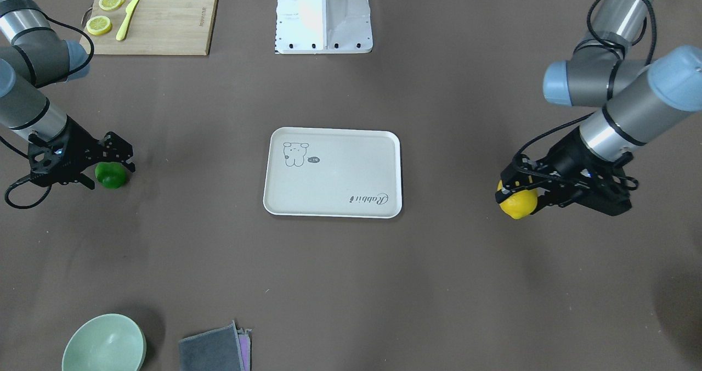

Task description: Place all lemons on tray

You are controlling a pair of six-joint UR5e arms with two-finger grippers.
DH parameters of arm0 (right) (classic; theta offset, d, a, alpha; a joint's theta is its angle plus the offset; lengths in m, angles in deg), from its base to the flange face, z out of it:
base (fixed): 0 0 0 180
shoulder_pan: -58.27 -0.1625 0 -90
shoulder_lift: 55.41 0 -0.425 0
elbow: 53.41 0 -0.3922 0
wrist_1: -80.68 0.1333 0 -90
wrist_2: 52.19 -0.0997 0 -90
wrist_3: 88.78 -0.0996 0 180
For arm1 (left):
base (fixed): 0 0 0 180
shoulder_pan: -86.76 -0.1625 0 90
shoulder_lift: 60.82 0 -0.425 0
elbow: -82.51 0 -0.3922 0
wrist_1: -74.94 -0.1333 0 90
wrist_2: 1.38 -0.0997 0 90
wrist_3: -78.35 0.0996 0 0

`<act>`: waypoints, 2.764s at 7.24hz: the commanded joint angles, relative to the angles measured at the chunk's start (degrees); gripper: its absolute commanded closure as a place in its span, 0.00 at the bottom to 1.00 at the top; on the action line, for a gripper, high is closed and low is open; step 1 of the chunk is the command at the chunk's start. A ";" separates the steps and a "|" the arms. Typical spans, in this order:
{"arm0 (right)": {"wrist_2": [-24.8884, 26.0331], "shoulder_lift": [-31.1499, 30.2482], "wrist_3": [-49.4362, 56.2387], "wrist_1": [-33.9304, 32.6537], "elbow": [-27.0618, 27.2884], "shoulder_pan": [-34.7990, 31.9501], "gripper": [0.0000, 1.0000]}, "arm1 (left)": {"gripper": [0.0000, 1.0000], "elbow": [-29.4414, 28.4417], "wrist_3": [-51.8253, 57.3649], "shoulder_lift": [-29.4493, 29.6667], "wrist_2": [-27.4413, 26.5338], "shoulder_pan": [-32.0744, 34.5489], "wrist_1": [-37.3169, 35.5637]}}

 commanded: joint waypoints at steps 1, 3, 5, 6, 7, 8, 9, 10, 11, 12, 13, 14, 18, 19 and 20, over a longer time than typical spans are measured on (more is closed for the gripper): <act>1.67 0.04 0.03 -0.08 -0.21 0.65 0.07 | 1.00 0.24 -7.23 3.19 -8.17 -7.49 1.01; 2.37 -0.05 0.11 -0.17 -0.30 0.74 0.94 | 1.00 0.32 -9.68 3.55 -8.65 -8.48 1.01; 2.65 0.74 0.12 -0.17 0.66 0.82 1.00 | 1.00 0.41 -15.82 5.66 -12.49 -11.64 0.75; 1.77 1.87 -0.41 -0.52 2.23 0.82 1.00 | 1.00 0.41 -15.85 5.67 -13.30 -12.35 0.75; 1.50 4.32 -1.28 -0.95 3.12 0.91 1.00 | 1.00 0.24 -15.76 5.58 -16.88 -14.27 0.83; 1.50 7.13 -5.99 -0.96 3.13 1.43 1.00 | 1.00 0.32 -16.02 5.67 -21.87 -17.69 0.83; 1.67 10.12 -10.65 -0.96 2.87 2.57 1.00 | 1.00 0.41 -16.29 5.67 -25.93 -20.42 0.92; 2.98 13.98 -14.96 -1.83 2.52 4.32 1.00 | 1.00 0.15 -18.12 5.75 -26.92 -22.01 0.83; 6.04 18.28 -18.74 -5.49 2.51 6.52 1.00 | 1.00 -0.03 -19.18 6.71 -30.85 -24.81 0.75; 9.29 21.45 -21.83 -7.88 2.60 8.71 1.00 | 1.00 -0.81 -20.50 8.03 -34.46 -27.01 0.31; 9.93 23.66 -23.69 -9.03 2.51 9.87 1.00 | 0.49 -1.08 -20.60 7.95 -34.75 -27.30 0.31; 11.33 25.07 -23.97 -9.91 2.51 11.10 1.00 | 0.03 -1.95 -20.42 7.95 -35.45 -27.30 0.39; 18.79 32.71 -28.18 -12.74 -2.56 16.81 1.00 | 0.02 0.58 -11.77 6.47 -25.86 -18.65 -0.13; 20.73 33.43 -28.19 -12.56 -4.15 18.30 1.00 | 0.02 0.59 -7.54 5.33 -22.05 -14.94 -0.13; 22.14 33.61 -28.01 -12.56 -5.30 19.88 1.00 | 0.02 0.50 -3.76 5.05 -19.75 -12.04 -0.13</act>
